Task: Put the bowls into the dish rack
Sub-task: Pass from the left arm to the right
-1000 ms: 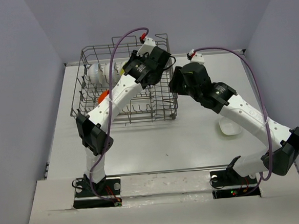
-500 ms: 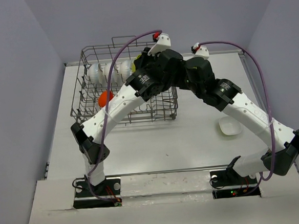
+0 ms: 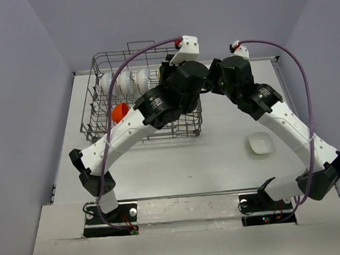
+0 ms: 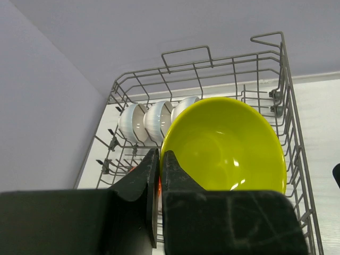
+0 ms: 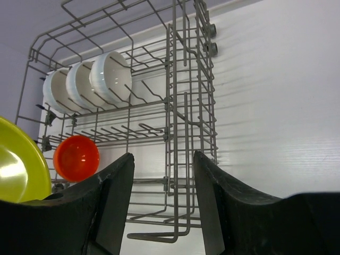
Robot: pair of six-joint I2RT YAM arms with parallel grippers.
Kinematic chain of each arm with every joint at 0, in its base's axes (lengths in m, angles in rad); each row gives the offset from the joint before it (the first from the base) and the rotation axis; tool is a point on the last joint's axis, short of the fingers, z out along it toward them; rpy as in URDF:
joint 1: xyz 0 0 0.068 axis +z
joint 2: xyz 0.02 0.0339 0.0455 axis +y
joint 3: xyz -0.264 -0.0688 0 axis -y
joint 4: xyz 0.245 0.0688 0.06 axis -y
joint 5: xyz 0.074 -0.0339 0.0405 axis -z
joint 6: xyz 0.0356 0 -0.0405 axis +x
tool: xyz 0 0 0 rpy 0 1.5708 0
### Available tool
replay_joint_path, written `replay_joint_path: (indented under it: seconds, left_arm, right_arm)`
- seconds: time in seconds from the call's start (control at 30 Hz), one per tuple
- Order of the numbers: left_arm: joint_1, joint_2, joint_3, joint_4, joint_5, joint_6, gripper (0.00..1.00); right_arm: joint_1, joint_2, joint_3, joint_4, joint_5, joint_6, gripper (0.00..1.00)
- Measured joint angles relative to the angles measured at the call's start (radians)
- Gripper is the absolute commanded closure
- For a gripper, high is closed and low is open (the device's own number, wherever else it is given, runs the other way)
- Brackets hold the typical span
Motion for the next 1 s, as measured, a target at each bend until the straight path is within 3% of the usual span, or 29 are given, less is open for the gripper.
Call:
replay_joint_path:
  seconds: [0.3, 1.0]
  left_arm:
    - [0.002, -0.047, -0.05, 0.035, 0.057, -0.024, 1.0]
    - [0.004, 0.023, -0.05, 0.064, 0.169, -0.087, 1.0]
  right_arm:
    - [-0.01, -0.028, 0.04, 0.004, -0.044, 0.011, 0.48]
    - [-0.01, -0.087, 0.042, 0.013, -0.12, 0.04, 0.5]
